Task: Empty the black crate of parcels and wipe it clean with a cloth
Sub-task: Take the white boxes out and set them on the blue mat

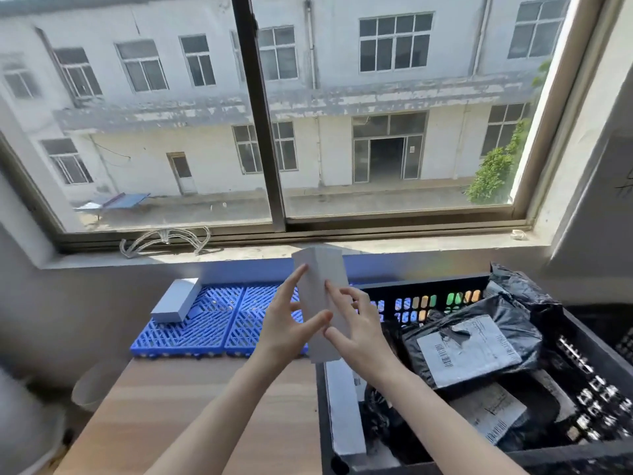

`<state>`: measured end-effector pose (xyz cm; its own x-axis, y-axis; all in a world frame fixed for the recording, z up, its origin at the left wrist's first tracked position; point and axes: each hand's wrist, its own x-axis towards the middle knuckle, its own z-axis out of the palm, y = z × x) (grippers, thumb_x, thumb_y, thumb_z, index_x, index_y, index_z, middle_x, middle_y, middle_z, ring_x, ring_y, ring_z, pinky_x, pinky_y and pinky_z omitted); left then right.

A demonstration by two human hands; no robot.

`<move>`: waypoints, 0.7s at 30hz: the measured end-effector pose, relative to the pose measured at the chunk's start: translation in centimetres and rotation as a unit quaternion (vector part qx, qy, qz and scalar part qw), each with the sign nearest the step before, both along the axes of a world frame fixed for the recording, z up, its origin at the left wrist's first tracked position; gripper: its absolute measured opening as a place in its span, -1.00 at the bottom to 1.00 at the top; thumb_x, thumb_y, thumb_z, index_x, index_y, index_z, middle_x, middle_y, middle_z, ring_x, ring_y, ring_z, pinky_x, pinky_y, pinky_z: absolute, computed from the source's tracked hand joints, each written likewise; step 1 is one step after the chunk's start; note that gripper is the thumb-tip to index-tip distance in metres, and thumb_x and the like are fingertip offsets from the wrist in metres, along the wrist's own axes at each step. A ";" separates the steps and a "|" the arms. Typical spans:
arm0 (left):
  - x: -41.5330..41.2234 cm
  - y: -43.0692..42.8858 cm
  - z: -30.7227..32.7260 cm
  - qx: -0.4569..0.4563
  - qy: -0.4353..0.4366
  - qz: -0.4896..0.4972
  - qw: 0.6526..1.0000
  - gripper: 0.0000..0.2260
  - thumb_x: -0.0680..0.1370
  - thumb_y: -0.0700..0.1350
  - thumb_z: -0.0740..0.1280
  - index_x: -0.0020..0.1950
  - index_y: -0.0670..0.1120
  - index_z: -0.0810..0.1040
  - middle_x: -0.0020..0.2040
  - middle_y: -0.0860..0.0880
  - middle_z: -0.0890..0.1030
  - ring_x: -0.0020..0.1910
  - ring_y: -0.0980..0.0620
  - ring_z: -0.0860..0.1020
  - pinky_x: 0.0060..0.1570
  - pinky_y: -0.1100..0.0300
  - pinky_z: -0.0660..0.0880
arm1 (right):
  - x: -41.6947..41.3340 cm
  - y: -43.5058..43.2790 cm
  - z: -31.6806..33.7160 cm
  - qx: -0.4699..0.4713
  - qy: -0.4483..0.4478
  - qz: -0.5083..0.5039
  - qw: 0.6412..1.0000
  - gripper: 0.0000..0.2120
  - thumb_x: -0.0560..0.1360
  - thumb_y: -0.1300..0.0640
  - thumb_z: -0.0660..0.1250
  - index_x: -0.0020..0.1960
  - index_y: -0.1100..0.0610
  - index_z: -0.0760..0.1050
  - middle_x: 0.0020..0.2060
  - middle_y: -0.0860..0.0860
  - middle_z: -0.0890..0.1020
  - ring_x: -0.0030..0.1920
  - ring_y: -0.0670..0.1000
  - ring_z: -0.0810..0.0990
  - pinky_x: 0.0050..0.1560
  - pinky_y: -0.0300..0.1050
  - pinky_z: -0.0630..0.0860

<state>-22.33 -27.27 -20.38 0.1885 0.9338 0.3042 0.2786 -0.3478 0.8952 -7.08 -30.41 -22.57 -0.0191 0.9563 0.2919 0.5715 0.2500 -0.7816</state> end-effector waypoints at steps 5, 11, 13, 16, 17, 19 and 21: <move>-4.9 1.0 1.0 -0.043 -0.051 0.065 0.996 -0.30 0.30 -0.07 0.52 0.36 0.31 0.37 0.20 0.27 0.47 -0.05 0.12 0.65 -0.13 0.20 0.61 | -3.8 2.4 0.9 0.014 0.032 0.045 0.998 -0.45 0.43 -0.04 0.22 0.43 -0.19 0.30 0.40 -0.15 0.19 0.41 -0.12 0.15 0.45 -0.06 0.20; -11.2 2.0 1.3 -0.069 -0.133 0.143 0.978 -0.34 0.29 -0.08 0.31 0.42 0.10 0.41 0.24 0.04 0.48 -0.19 0.43 0.57 -0.17 0.26 0.57 | -9.4 5.8 0.3 -0.091 0.148 0.064 0.983 -0.43 0.53 0.06 0.35 0.45 -0.22 0.22 0.32 -0.01 0.36 0.36 -0.01 0.38 0.37 0.02 0.36; -13.4 2.8 1.0 -0.068 -0.132 0.167 0.975 -0.38 0.30 -0.05 0.29 0.39 0.09 0.44 0.21 0.00 0.44 -0.18 0.45 0.55 -0.15 0.26 0.55 | -11.6 6.6 0.0 -0.105 0.164 0.084 0.977 -0.44 0.53 0.08 0.36 0.42 -0.26 0.24 0.30 -0.03 0.45 0.30 0.01 0.47 0.29 0.08 0.44; -16.7 4.6 0.3 -0.080 -0.141 0.185 0.969 -0.51 0.31 -0.03 0.30 0.24 0.19 0.51 0.17 -0.06 0.45 -0.10 0.30 0.58 -0.02 -0.01 0.61 | -15.1 8.2 -0.1 -0.092 0.177 0.073 0.977 -0.45 0.51 0.12 0.39 0.39 -0.22 0.29 0.27 -0.09 0.47 0.27 -0.01 0.48 0.29 0.06 0.44; -17.8 5.3 0.2 -0.084 -0.155 0.183 0.967 -0.57 0.31 -0.04 0.31 0.17 0.23 0.52 0.15 -0.07 0.49 -0.04 0.20 0.59 -0.02 -0.03 0.60 | -16.3 8.9 0.0 -0.085 0.183 0.066 0.977 -0.46 0.50 0.12 0.40 0.39 -0.20 0.31 0.27 -0.09 0.48 0.25 0.00 0.49 0.28 0.06 0.45; -20.3 6.8 -0.1 -0.093 -0.187 0.172 0.963 -0.62 0.32 -0.06 0.34 0.10 0.23 0.51 0.12 -0.03 0.54 0.02 0.08 0.59 -0.05 0.02 0.59 | -18.9 10.3 0.1 -0.073 0.189 0.050 0.978 -0.47 0.48 0.13 0.42 0.36 -0.19 0.34 0.24 -0.07 0.50 0.17 0.03 0.55 0.19 0.01 0.52; -23.0 8.4 -0.4 -0.097 -0.200 0.158 0.962 -0.62 0.31 -0.07 0.36 0.10 0.18 0.50 0.11 0.03 0.57 0.06 0.10 0.58 -0.02 0.05 0.57 | -21.7 11.7 0.1 -0.073 0.209 0.041 0.974 -0.49 0.47 0.15 0.43 0.31 -0.20 0.36 0.17 -0.05 0.53 0.04 0.04 0.60 -0.02 -0.15 0.57</move>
<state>-45.28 -18.86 -20.82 -0.2106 0.9716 0.1083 -0.0379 -0.1189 0.9922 -28.77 -18.72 -22.52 -0.0066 0.9885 0.1511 0.1782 0.1499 -0.9725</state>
